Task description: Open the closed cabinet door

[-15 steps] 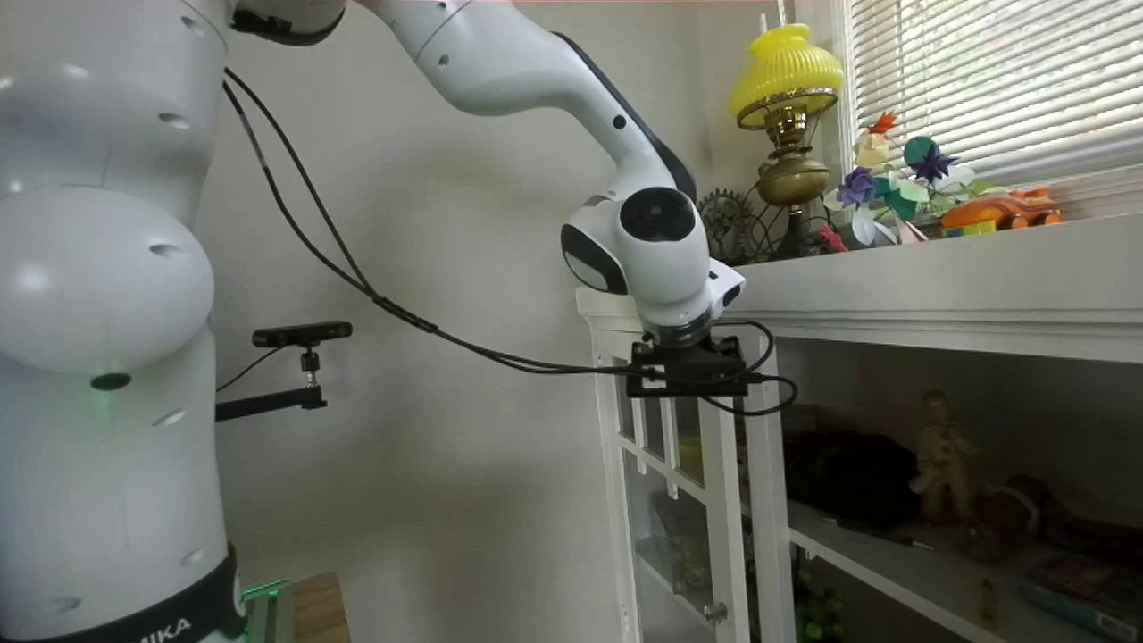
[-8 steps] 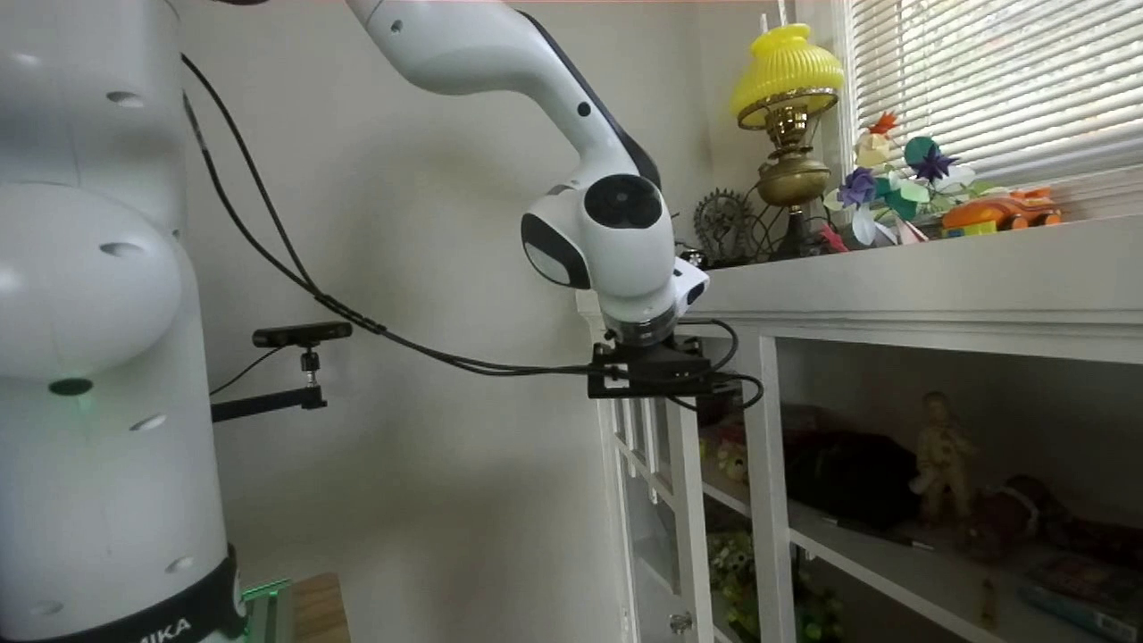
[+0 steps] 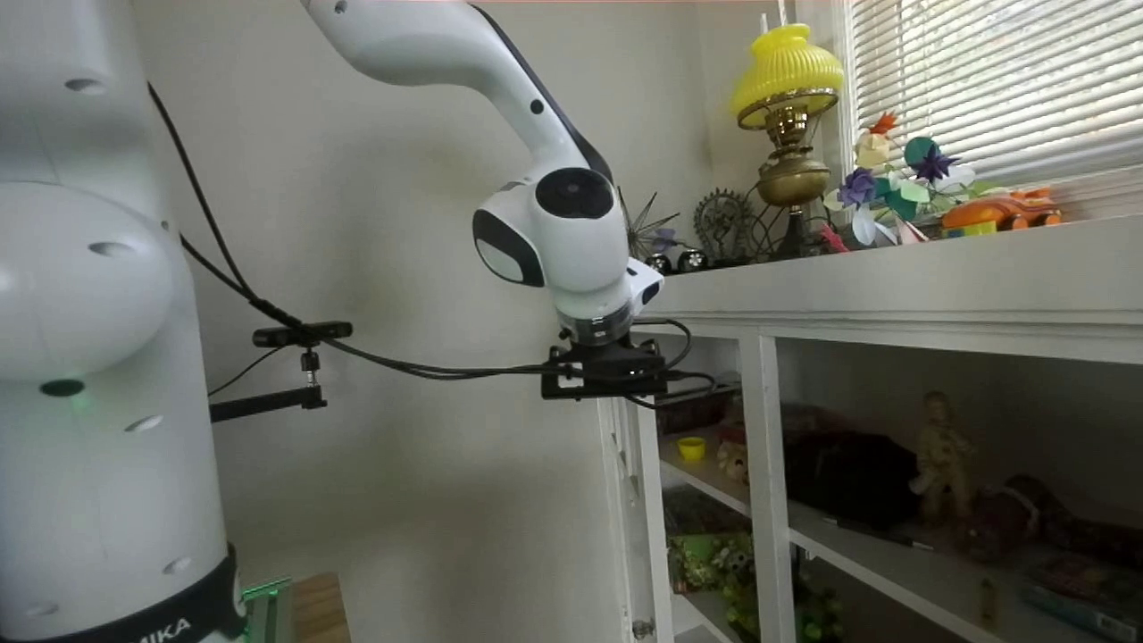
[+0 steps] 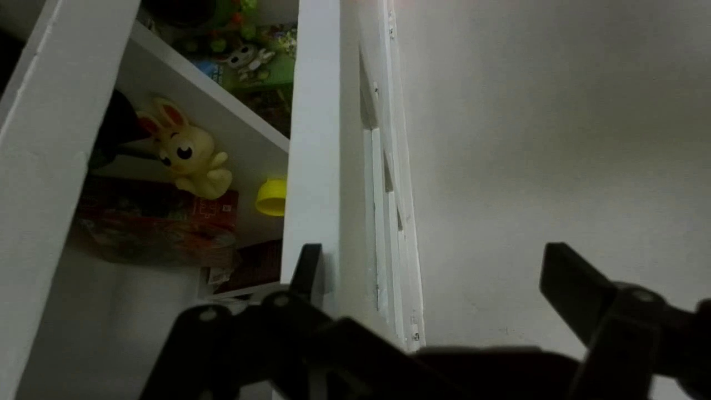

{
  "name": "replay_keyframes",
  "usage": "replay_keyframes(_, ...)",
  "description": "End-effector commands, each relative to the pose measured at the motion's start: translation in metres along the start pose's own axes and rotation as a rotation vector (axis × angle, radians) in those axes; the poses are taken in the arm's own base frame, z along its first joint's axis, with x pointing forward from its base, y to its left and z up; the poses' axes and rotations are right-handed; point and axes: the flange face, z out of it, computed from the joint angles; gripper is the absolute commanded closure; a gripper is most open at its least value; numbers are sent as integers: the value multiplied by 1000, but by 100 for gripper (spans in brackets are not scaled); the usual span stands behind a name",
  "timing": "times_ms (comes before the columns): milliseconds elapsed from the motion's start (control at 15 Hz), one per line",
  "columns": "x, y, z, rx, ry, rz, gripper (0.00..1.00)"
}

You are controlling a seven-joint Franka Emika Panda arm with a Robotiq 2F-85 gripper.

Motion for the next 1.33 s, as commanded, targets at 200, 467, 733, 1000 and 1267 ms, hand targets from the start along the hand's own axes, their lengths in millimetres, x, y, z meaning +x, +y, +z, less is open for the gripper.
replay_keyframes(200, 56, -72, 4, 113, 39, -125, 0)
replay_keyframes(467, 60, -111, 17, 177, 8, -181, 0)
replay_keyframes(733, 65, -147, 17, 232, -3, -260, 0)
replay_keyframes(1000, 70, -168, 1, 273, -16, -349, 0)
replay_keyframes(1267, 69, -167, -21, 311, -40, -382, 0)
